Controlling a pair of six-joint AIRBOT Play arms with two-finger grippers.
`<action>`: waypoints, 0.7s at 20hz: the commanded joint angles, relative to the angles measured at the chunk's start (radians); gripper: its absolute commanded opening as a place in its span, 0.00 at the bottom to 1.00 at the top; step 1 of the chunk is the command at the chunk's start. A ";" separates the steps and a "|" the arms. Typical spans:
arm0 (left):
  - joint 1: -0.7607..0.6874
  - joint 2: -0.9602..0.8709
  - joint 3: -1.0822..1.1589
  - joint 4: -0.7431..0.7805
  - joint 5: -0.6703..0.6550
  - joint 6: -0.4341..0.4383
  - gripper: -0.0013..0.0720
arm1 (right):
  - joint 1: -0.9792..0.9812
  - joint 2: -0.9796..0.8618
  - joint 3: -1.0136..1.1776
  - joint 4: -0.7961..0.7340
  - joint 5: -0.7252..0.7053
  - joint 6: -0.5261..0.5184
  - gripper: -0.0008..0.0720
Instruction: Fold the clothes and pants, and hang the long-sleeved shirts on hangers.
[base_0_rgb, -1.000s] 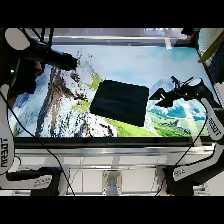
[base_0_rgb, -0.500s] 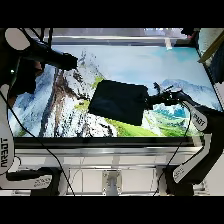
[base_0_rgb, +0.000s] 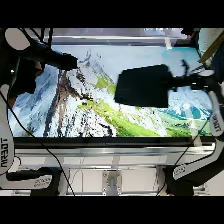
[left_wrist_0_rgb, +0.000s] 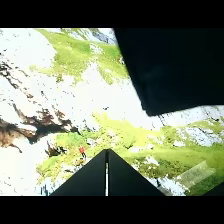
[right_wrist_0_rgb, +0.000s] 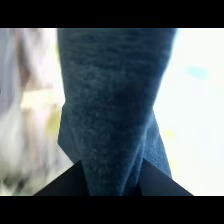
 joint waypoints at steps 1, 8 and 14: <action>0.000 0.000 0.000 0.001 0.000 0.000 0.04 | -0.271 0.114 0.031 -0.262 0.084 0.083 0.10; 0.001 0.000 0.000 0.001 0.000 0.000 0.04 | -0.700 0.305 -0.262 -0.590 0.142 0.054 0.10; 0.001 0.000 0.000 0.001 0.000 0.000 0.04 | -0.831 0.393 -0.577 -0.707 0.206 0.098 0.69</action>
